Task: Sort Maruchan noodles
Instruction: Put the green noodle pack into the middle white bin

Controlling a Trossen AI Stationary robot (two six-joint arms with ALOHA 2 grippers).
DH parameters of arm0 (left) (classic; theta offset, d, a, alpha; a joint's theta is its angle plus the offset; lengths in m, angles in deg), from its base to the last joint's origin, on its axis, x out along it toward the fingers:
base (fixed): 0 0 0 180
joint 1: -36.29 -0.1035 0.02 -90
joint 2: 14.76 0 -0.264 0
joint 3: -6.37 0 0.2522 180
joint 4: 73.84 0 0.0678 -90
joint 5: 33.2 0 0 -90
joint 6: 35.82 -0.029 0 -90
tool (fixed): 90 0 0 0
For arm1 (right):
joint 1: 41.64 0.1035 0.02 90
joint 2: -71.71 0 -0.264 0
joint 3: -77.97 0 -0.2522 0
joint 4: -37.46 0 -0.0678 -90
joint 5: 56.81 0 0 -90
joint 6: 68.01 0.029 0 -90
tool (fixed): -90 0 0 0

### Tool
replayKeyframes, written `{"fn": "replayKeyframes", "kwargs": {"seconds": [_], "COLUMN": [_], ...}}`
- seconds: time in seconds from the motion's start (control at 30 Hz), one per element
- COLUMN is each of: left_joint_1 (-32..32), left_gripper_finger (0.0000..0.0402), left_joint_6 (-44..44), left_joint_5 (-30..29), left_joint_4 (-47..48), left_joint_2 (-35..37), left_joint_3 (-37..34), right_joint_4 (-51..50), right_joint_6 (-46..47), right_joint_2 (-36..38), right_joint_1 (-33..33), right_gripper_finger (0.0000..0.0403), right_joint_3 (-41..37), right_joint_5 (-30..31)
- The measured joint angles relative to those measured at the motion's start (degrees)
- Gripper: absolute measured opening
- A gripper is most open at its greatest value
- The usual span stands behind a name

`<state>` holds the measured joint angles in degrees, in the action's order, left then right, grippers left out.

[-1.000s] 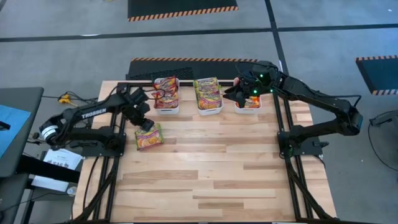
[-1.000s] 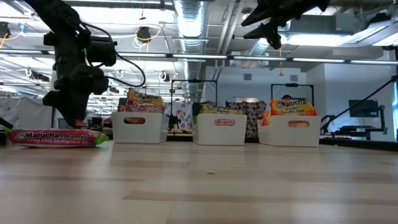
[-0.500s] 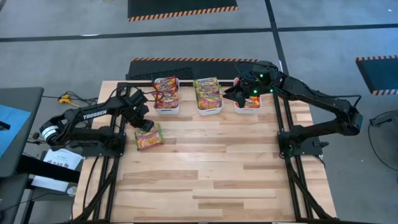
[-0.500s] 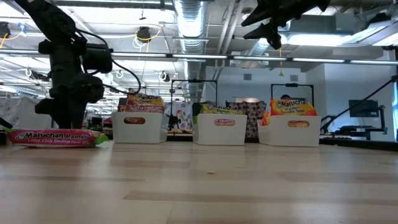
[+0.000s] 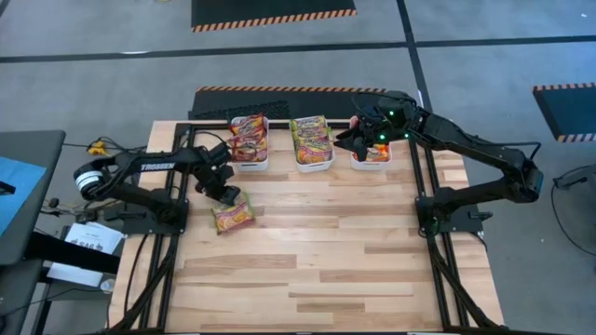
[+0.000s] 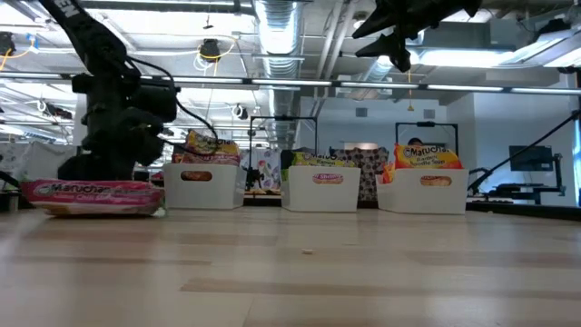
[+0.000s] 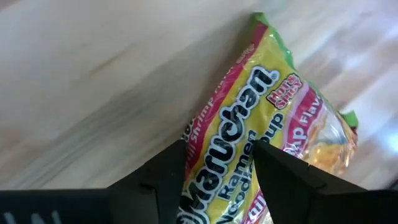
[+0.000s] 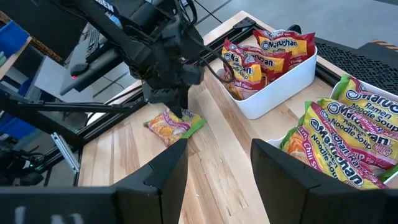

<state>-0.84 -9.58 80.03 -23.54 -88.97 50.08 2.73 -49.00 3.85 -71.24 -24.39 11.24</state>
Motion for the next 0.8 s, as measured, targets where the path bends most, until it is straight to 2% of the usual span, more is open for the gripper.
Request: {"fn": "replayKeyframes", "kwargs": {"seconds": [0.13,0.37,0.57,0.8], "left_joint_1": [1.78,3.88,7.00,13.30], "left_gripper_finger": [0.0135,0.0017,0.0006,0.0002], "left_joint_6": [0.52,2.61,3.98,6.53], "left_joint_5": [3.58,6.02,5.59,3.83], "left_joint_4": [-3.03,-5.93,-7.22,-7.55], "left_joint_2": [-2.77,-3.81,-2.61,0.11], "left_joint_3": [0.00,-0.09,2.05,8.82], "right_joint_4": [0.00,0.00,0.00,-0.01], "right_joint_6": [0.00,0.00,0.00,0.00], "right_joint_2": [0.00,0.00,0.00,0.00], "right_joint_1": [0.00,-0.04,-0.04,-0.04], "right_gripper_finger": [0.0200,0.0200,0.0200,0.0200], "right_joint_3": [0.00,0.00,0.00,0.00], "right_joint_5": [0.17,1.07,1.07,1.07]}}
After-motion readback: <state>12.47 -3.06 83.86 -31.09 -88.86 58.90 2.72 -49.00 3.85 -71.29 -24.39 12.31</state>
